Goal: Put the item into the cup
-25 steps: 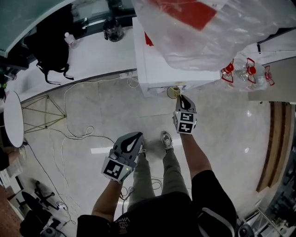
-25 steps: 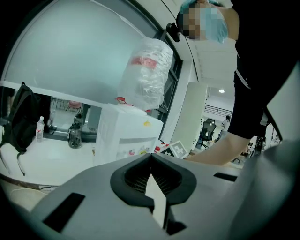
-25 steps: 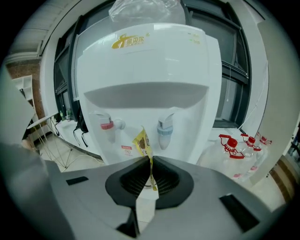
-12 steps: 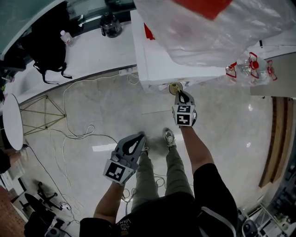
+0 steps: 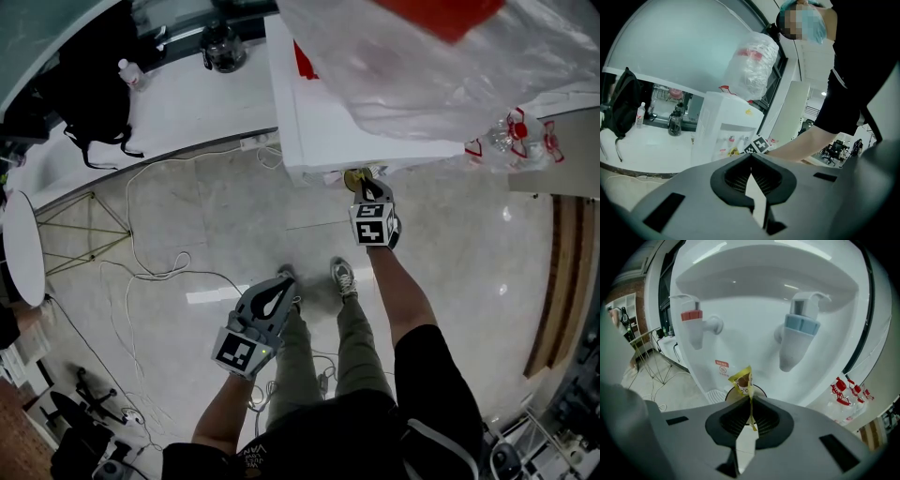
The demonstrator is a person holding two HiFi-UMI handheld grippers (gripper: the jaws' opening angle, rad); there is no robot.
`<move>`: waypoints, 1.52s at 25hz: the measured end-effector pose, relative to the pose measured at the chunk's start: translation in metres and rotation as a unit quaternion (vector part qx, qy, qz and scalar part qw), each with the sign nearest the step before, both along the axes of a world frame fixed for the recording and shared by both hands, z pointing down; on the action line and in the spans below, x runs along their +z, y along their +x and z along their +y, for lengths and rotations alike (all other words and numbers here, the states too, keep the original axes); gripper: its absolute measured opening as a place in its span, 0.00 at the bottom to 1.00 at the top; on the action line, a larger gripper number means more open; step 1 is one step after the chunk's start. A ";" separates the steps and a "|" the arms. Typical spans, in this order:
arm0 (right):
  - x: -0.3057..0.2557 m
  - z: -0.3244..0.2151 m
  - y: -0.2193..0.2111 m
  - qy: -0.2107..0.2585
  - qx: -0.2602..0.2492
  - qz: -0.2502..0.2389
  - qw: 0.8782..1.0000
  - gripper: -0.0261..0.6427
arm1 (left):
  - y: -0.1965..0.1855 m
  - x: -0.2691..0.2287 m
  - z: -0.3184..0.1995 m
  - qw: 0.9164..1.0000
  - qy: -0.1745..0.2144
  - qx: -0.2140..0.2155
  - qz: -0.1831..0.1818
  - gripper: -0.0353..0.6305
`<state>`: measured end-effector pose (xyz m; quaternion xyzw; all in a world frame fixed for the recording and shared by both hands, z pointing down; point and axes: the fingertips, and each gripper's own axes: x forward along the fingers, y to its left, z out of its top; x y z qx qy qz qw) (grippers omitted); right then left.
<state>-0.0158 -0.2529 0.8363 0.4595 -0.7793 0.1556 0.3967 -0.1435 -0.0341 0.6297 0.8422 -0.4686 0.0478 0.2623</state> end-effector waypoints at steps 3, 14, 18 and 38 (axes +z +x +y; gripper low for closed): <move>0.006 -0.002 -0.002 -0.012 -0.012 0.006 1.000 0.12 | -0.002 0.002 -0.001 1.000 -0.003 -0.002 -0.001 0.08; 0.029 -0.009 -0.011 -0.045 -0.054 0.046 0.996 0.12 | -0.001 0.010 -0.007 1.000 -0.005 -0.004 0.003 0.08; 0.038 -0.012 -0.010 -0.059 -0.054 0.048 0.996 0.12 | -0.002 0.013 -0.009 1.000 -0.004 -0.006 0.003 0.08; 0.001 -0.012 -0.011 -0.009 -0.026 -0.021 0.999 0.12 | 0.008 0.002 -0.017 1.000 0.009 0.004 0.002 0.08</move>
